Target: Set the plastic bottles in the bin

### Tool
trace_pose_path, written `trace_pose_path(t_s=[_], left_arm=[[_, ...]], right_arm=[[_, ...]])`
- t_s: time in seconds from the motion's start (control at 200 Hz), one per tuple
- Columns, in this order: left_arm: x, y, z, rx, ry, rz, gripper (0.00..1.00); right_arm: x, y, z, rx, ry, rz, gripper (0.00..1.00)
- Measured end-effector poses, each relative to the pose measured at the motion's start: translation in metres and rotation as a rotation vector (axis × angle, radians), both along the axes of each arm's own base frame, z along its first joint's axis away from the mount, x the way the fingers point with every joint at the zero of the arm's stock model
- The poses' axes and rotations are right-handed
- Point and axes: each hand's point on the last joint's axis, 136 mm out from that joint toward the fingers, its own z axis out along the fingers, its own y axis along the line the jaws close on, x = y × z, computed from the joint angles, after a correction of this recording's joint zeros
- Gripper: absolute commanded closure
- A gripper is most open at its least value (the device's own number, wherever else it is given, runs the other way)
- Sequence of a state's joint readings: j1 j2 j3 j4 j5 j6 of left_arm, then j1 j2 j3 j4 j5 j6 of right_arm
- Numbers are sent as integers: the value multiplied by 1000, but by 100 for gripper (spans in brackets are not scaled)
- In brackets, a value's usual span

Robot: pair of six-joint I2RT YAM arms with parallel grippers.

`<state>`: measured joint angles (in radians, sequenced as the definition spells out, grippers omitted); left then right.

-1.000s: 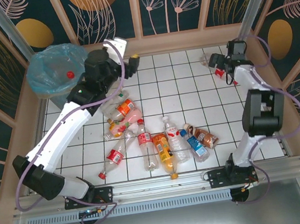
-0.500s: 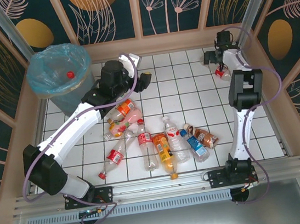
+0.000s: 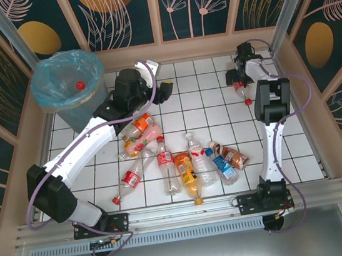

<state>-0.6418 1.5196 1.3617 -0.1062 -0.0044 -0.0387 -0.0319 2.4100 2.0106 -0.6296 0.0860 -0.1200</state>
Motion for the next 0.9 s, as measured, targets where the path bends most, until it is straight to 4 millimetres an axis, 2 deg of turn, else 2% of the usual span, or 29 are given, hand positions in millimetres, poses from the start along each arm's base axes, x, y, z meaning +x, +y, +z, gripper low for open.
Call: trace_pose_path(t_s=[0.195, 0.335, 0.48, 0.57, 0.681, 0.796, 0.901], left_arm=[[2, 1, -6, 8, -8, 8, 23], [2, 4, -18, 52, -45, 7, 23], [-15, 4, -31, 148, -154, -73, 22], [-36, -1, -37, 229, -265, -190, 21], [-56, -11, -36, 326, -419, -328, 22], [-66, -24, -28, 422, -576, -419, 24], [-76, -38, -30, 511, -687, -499, 24]], right_arm=[[0, 5, 2, 37, 0, -12, 40], [-2, 17, 6, 127, -6, -23, 46], [-23, 39, 17, 265, 14, -40, 51], [-42, 55, 36, 354, 12, -49, 50], [-68, 82, 70, 468, -19, -35, 51], [-96, 124, 113, 624, -68, 12, 52], [-120, 165, 141, 761, -78, 71, 53]])
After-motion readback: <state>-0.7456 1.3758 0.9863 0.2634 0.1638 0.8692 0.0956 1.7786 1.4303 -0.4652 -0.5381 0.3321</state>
